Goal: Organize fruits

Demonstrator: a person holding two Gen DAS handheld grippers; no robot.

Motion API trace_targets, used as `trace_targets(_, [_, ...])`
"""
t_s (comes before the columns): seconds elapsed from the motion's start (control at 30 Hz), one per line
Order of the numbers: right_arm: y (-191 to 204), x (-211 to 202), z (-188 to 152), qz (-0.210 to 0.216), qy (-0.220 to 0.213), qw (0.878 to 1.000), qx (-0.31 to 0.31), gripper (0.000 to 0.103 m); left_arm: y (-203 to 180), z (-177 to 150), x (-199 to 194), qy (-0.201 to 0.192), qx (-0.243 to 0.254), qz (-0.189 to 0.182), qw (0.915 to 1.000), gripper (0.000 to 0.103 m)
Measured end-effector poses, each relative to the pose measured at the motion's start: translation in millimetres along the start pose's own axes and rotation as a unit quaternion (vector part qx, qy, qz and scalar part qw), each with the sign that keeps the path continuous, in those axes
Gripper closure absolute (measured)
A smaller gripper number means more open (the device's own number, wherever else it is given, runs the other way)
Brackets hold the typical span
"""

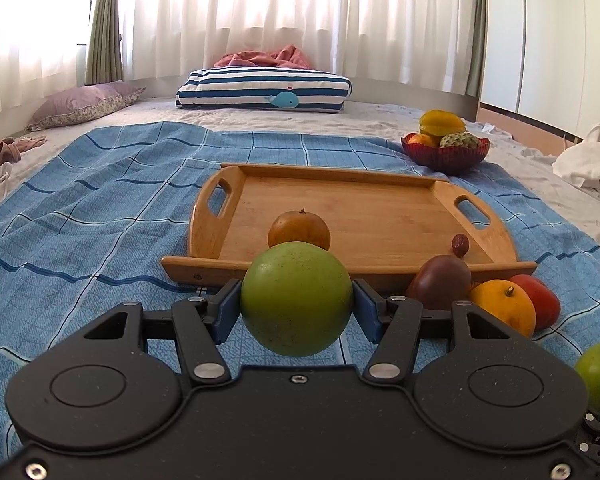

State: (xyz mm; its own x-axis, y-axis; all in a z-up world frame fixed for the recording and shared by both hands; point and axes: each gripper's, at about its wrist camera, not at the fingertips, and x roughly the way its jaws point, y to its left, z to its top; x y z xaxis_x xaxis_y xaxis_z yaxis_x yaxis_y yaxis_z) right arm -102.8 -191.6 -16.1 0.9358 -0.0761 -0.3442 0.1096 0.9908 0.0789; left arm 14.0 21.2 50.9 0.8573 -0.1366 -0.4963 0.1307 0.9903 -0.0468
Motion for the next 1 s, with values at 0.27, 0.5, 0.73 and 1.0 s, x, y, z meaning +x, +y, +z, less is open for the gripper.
trace_targets(0.27, [3.5,-2.3,-2.3,-0.022,-0.004,1.000,-0.018,0.040,-3.6,-3.6,-1.4,0.002,0.002,-0.003,1.0000,0.046])
trace_targets(0.5, [2.5,-2.1,4.3,-0.017,0.004,1.000,-0.016,0.042,-3.9,0.8,-7.7,-0.007,0.005,-0.003,1.0000,0.046])
trace_targets(0.73, [5.8,-3.3,23.2,0.002,-0.011,1.000,-0.005,0.042,0.7,16.6,-13.5,-0.026,0.001,0.004,0.9996,0.046])
trace_targets(1.0, [4.0,18.4,69.4,0.032,-0.024,0.999,0.016,0.042,8.0,48.8,-14.1,-0.053,0.003,0.007,0.9986,0.046])
